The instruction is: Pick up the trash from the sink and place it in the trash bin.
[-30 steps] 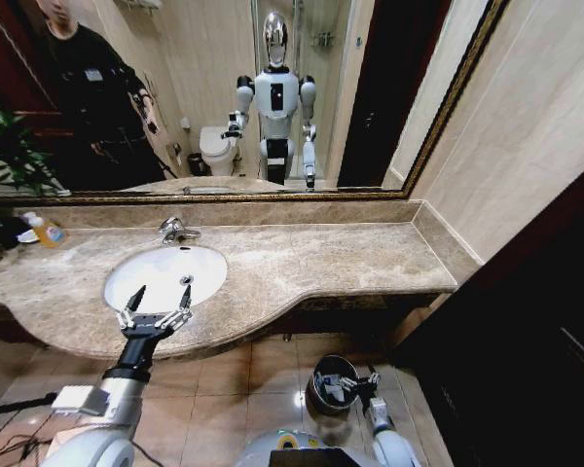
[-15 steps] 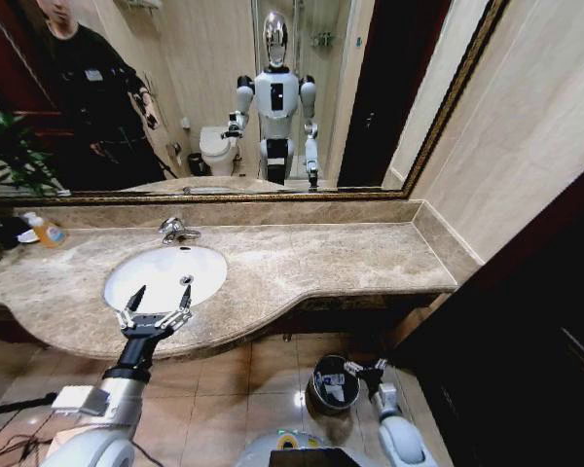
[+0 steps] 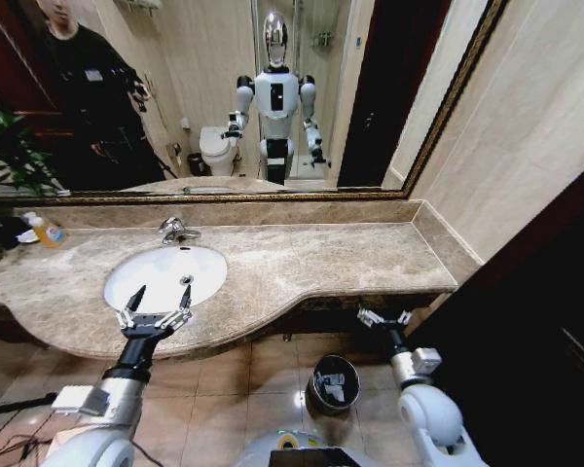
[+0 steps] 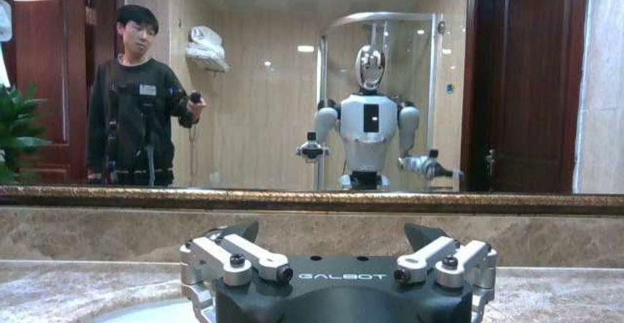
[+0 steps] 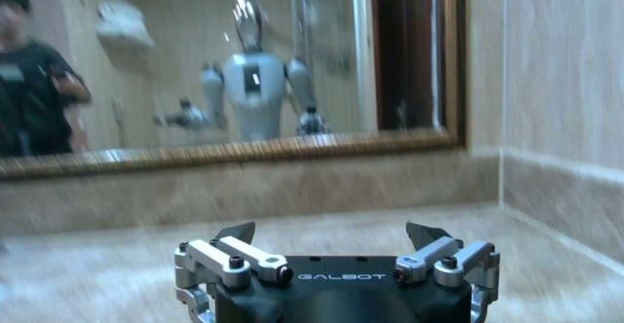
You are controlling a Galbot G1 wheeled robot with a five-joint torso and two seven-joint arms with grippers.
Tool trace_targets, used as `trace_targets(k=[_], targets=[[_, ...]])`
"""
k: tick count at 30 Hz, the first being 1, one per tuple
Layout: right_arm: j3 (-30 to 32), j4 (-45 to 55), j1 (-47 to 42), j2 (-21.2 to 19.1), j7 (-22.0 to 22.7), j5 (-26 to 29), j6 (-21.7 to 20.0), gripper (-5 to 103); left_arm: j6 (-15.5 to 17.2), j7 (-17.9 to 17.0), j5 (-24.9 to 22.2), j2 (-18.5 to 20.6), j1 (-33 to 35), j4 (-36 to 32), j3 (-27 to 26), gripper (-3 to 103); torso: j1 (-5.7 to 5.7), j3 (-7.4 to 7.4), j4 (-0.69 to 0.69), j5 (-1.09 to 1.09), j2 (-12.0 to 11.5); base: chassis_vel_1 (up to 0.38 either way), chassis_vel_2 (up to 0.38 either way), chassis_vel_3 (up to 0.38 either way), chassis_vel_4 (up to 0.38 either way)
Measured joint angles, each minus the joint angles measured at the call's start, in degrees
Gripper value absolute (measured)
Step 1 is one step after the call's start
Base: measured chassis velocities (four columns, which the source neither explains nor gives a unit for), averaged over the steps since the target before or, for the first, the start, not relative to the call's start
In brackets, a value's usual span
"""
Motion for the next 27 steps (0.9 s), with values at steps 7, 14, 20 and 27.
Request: trace_targets(k=[7,14,20,27], targets=[[-0.5,1.9,-1.1,0.1,-3.5,-0.5,4.7,100,0.0,0.0,0.0,0.0,0.0,0.0,0.0,100,0.00,0.00,0.00,0.01,0.0,0.000,0.000,0.000,0.000],[-2.3,2.0,-2.1,0.3,-3.9,-1.5,5.4,100,0.0,0.0,0.0,0.0,0.0,0.0,0.0,100,0.00,0.00,0.00,0.01,0.0,0.000,0.000,0.000,0.000],[-3.7,1.6,-2.7,0.2,-3.8,-2.3,6.2,100,0.0,0.0,0.0,0.0,0.0,0.0,0.0,100,0.00,0.00,0.00,0.01,0.0,0.000,0.000,0.000,0.000],[-4.0,1.6,-2.4,-0.3,-3.2,-2.9,4.7,100,0.0,0.0,0.0,0.0,0.0,0.0,0.0,100,0.00,0.00,0.00,0.01,0.0,0.000,0.000,0.000,0.000]])
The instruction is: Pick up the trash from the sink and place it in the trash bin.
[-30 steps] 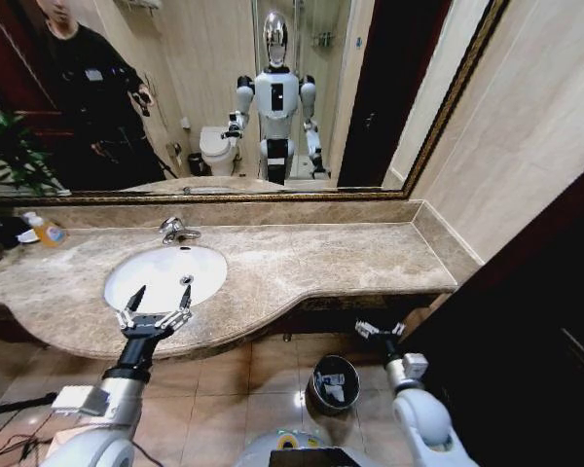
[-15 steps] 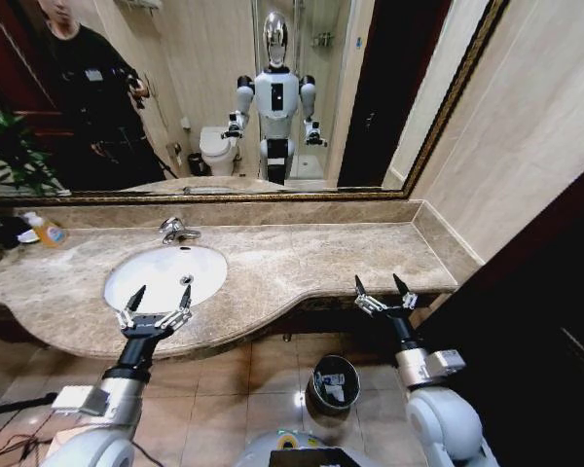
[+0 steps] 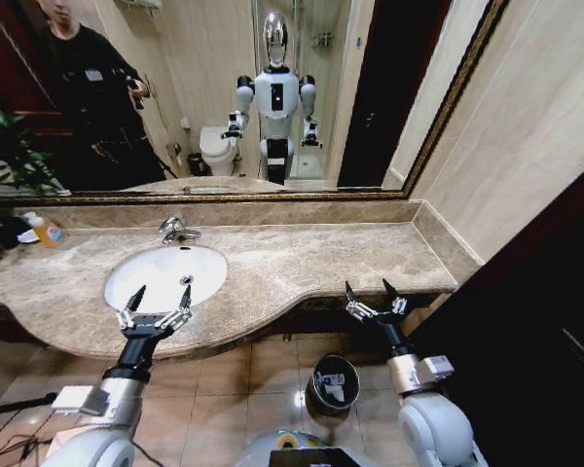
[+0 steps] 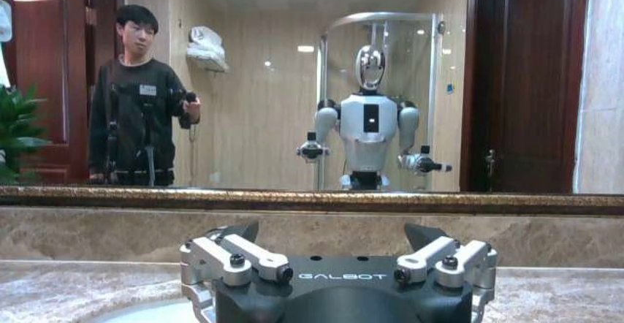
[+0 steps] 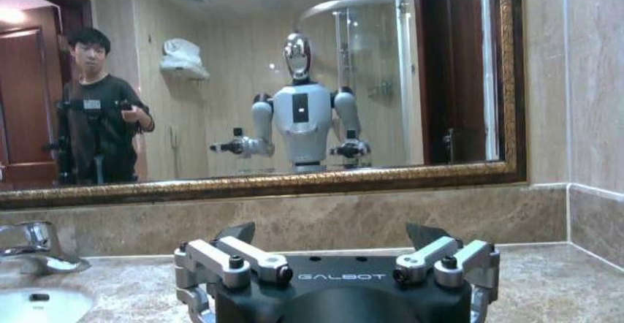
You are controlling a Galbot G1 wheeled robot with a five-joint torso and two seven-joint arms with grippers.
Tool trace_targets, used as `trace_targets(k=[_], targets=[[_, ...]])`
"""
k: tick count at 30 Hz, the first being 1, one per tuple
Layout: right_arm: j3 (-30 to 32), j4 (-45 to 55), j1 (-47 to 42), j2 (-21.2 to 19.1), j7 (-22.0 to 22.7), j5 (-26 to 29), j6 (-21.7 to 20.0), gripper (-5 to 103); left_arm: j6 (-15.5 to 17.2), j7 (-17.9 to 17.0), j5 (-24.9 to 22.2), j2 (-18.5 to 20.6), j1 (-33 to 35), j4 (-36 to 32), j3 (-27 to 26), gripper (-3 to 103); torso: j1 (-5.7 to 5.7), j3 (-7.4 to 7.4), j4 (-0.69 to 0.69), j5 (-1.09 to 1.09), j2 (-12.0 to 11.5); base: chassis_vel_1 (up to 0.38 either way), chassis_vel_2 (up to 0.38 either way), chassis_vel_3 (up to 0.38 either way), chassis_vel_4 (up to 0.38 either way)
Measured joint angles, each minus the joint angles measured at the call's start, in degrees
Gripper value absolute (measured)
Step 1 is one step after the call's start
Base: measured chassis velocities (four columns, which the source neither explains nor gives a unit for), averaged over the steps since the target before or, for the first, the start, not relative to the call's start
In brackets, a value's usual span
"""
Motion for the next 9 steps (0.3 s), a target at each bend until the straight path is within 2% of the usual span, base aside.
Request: trace_targets(k=[9], targets=[[0.0,0.0,0.1,0.0,0.1,-0.1,-0.2,100,0.0,0.0,0.0,0.0,0.0,0.0,0.0,100,0.00,0.00,0.00,0.00,0.0,0.000,0.000,0.000,0.000]])
